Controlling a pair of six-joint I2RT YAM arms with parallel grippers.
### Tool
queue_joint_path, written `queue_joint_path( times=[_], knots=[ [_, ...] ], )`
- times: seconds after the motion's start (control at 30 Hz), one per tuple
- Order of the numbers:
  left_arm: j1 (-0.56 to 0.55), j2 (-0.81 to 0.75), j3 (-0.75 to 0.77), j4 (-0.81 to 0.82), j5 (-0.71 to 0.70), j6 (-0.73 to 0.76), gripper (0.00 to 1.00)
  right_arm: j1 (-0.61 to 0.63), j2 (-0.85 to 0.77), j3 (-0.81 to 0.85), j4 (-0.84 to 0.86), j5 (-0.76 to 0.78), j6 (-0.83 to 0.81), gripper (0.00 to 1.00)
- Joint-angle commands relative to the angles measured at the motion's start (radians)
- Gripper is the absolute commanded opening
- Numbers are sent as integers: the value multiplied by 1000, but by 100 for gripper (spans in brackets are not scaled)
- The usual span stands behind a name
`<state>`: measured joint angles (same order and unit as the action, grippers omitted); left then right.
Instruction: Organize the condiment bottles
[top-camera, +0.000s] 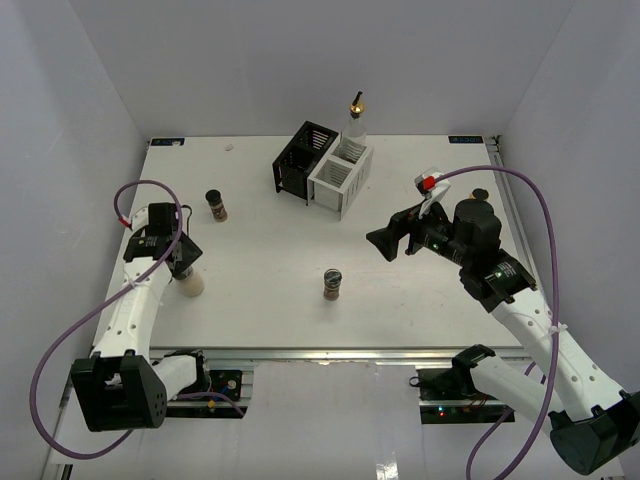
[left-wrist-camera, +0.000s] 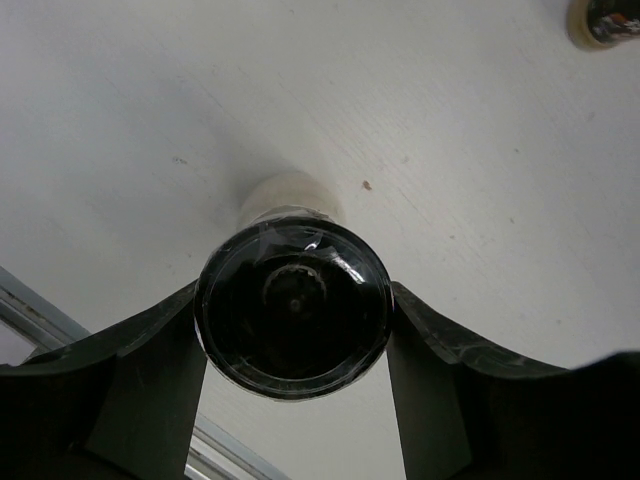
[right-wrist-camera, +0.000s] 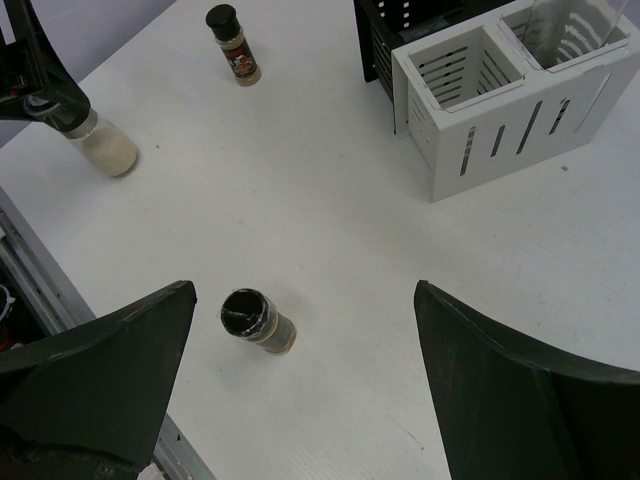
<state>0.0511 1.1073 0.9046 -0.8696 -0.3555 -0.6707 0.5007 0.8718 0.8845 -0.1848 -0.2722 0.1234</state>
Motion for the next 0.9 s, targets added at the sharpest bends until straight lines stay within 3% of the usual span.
queue_joint_path(
  times=[0.0, 0.17, 0.4, 0.63, 0.87],
  knots=[
    [-30, -24, 228, -20, 95, 61, 0, 6, -23, 5, 38, -9, -7, 96],
    [-206, 101, 443, -67, 108, 84, 0, 6, -22, 8, 42, -8, -2, 96],
    [-416, 462, 910, 29, 145, 229, 0, 4, -20, 4, 55, 65, 33, 97],
    [-425, 745, 1360, 82, 212, 328, 0, 5, -34, 29, 74, 122, 32, 97],
    [-437, 888, 1426, 319, 279, 452, 0, 3, -119, -84, 162, 156, 94, 97]
  ],
)
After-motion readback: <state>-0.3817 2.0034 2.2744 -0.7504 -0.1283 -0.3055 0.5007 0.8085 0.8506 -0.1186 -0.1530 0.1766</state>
